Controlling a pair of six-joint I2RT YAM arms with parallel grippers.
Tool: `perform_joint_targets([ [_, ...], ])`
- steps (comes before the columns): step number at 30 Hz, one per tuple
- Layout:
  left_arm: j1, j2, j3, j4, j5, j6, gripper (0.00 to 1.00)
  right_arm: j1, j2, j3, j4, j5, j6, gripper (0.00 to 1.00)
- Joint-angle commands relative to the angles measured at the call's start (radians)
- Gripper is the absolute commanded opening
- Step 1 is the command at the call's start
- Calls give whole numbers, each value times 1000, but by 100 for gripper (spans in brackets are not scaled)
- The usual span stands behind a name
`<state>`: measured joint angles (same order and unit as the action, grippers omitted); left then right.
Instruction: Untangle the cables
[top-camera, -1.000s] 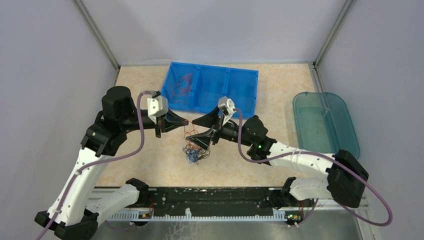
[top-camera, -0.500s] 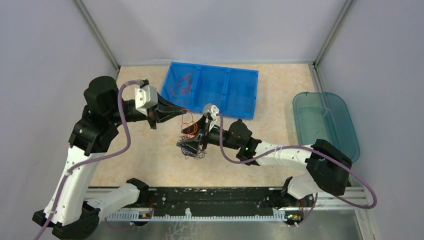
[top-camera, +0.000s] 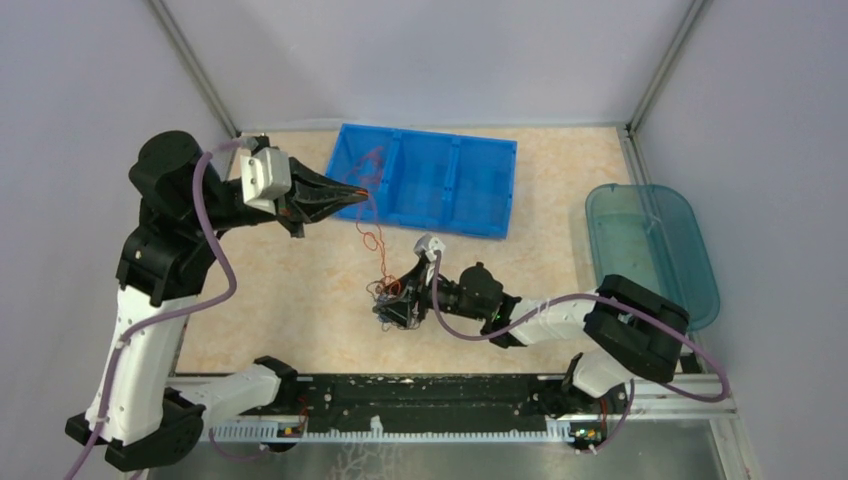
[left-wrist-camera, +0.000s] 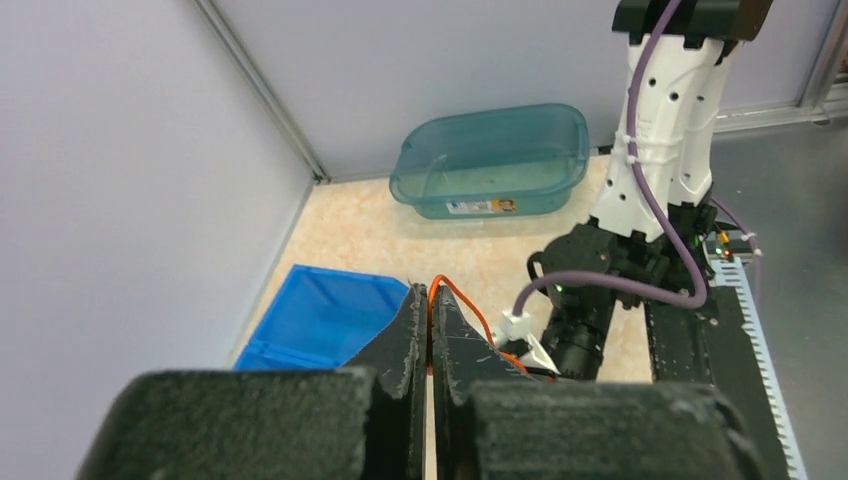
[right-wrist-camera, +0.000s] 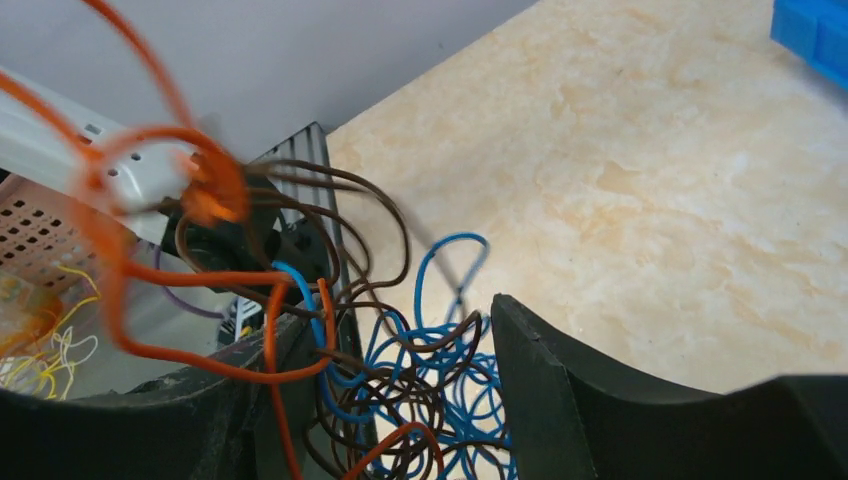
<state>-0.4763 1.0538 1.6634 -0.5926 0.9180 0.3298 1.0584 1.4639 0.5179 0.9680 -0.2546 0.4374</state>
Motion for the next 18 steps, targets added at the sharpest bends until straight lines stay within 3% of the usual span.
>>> perform_joint_targets([
  [1, -6, 13, 85, 61, 12, -17, 0, 6, 22, -40, 114, 33, 11, 61],
  [13, -6, 31, 159, 169, -28, -58, 0, 7, 35, -93, 136, 62, 30, 62],
  [18, -6, 8, 107, 141, -22, -46, 0, 6, -57, -70, 26, 73, -23, 77],
])
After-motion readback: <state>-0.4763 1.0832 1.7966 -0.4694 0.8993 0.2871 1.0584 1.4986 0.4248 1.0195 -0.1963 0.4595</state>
